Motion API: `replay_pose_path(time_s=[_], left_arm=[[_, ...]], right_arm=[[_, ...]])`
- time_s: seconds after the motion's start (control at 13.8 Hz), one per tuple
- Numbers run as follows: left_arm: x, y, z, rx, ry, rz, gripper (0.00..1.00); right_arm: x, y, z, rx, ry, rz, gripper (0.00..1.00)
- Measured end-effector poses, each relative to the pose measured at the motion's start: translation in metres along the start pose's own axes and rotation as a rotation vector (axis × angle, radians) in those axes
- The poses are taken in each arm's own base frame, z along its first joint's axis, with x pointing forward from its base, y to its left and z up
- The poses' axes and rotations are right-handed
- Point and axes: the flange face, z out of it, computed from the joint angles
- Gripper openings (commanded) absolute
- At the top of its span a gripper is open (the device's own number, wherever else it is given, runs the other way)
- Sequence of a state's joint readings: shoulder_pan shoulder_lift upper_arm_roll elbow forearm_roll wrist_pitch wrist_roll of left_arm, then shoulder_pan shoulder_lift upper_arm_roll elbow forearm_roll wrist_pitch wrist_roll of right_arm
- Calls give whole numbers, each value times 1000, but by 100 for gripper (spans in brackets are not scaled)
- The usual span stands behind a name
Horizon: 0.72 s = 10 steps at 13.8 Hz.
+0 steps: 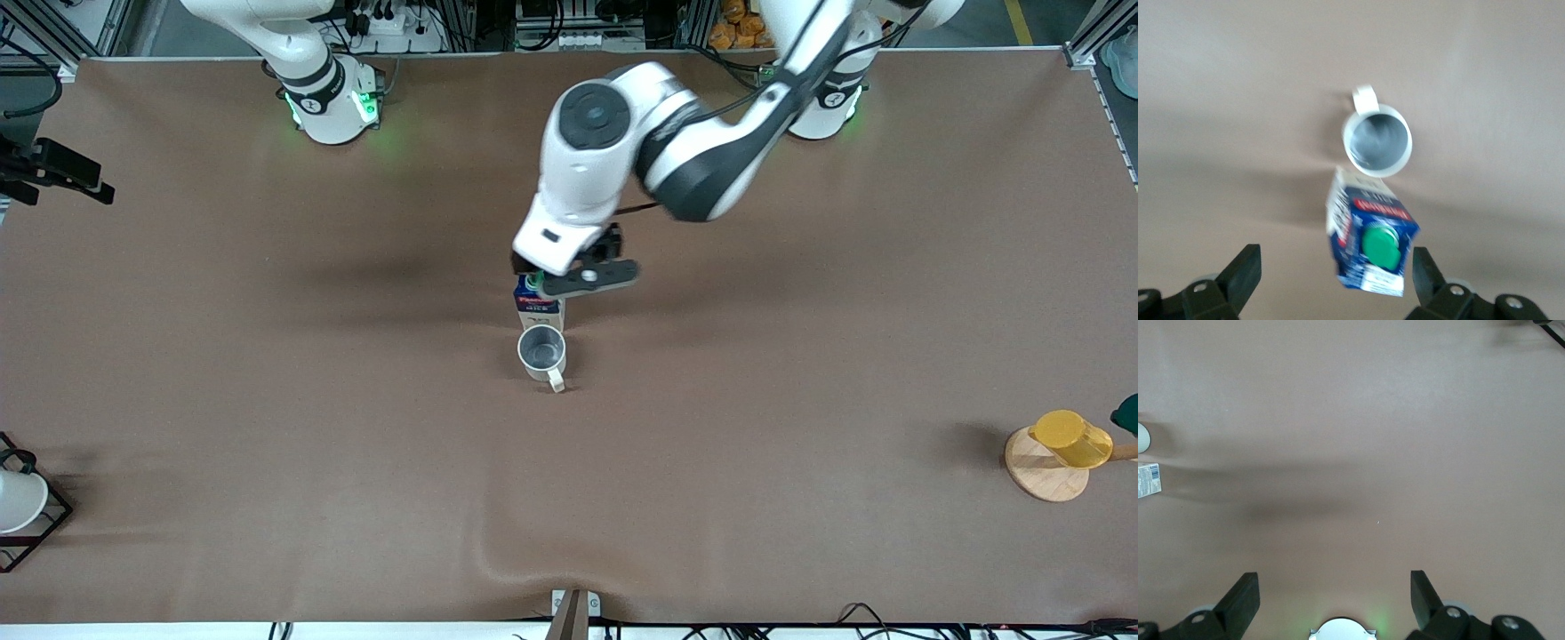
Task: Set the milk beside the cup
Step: 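Open the left gripper and raise it away from the carton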
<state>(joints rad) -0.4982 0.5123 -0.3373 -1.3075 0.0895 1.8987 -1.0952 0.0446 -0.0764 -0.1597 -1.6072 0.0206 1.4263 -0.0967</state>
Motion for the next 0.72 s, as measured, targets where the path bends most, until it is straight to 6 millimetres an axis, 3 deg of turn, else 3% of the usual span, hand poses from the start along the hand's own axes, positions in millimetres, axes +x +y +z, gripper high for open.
replay_pose_path(time_s=[0.14,0.29,0.51,0.72], left_arm=[[49,-44,-55,-19,54,-74,100],[87,-92,-92,6,83,-138,100],[126,-152,-121,68,109,-139,100],[146,-210,-147,138,72,-116,100]], right_arm=[[0,0,-1,0,3,0,100],[0,0,-7,-3,19,1,100],[0,-1,-14,-5,35,-1,100],[0,-1,-14,-7,37,-2,100]])
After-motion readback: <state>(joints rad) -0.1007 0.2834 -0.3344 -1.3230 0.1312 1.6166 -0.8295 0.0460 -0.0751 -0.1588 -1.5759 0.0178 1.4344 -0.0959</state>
